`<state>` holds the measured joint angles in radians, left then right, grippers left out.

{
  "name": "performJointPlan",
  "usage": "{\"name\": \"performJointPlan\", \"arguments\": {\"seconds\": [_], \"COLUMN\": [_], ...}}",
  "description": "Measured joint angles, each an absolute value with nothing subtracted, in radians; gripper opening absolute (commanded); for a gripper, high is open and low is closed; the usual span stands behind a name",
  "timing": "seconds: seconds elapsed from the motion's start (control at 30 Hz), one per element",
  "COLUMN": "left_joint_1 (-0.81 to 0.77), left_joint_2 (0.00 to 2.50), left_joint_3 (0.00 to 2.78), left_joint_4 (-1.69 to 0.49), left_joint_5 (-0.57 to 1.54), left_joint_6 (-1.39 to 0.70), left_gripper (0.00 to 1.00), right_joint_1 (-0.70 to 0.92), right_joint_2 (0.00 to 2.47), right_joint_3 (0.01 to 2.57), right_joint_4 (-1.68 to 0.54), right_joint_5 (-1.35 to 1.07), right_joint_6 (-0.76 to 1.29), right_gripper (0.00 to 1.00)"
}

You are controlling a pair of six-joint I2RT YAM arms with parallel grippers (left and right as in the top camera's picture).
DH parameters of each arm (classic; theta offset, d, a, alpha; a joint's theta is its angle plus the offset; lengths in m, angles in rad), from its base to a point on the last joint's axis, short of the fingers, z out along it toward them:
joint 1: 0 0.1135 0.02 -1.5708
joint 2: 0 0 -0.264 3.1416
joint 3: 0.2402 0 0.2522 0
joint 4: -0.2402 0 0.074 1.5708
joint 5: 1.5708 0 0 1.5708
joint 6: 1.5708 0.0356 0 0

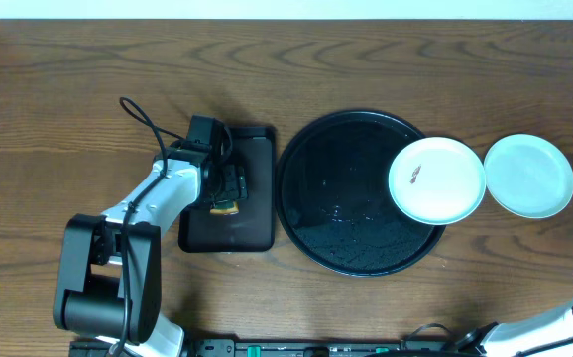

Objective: Clean dirty plates on tray and stack at the side

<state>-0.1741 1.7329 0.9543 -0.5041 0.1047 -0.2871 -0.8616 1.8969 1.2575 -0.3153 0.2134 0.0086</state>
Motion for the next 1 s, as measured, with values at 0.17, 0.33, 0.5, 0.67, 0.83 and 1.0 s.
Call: {"name": "performJointPlan", "arguments": {"seconds": [0.17,0.33,0.5,0.67,0.83,1.0], "left_joint_1": [-0.174,-0.174,-0.174,-0.174,-0.174,-0.174], "left_joint_2": [1.733,1.733,1.733,1.733,1.733,1.733], "left_joint_3": [0.954,0.954,0.954,0.954,0.954,0.954], "left_joint_4": [-0.504,-0.504,-0.505,-0.505,-0.505,-0.505], "left_joint_5": [0.105,0.105,0.105,0.105,0.105,0.105], "left_joint_6": [-0.287,-0.287,-0.287,-0.287,-0.287,-0.287], "left_gripper": [0.84,0.84,0.83,0.84,0.84,0.84], "right_joint_1": [-0.881,-0.899,-0.898,-0.899,-0.896,-0.876], "right_joint_2": [1.985,2.053,2.061,2.060,2.030,1.972], "right_joint_3": [1.261,1.274,1.276,1.307,1.322,1.336], "right_joint_4": [-0.289,-0.263,-0.277,-0.354,-0.400,-0.401], "right_joint_5": [0.205,0.164,0.148,0.131,0.079,0.049], "right_joint_6": [-0.028,-0.060,-0.046,-0.031,-0.026,-0.026], "right_gripper": [0.40,0.12,0.20,0.29,0.33,0.35]}}
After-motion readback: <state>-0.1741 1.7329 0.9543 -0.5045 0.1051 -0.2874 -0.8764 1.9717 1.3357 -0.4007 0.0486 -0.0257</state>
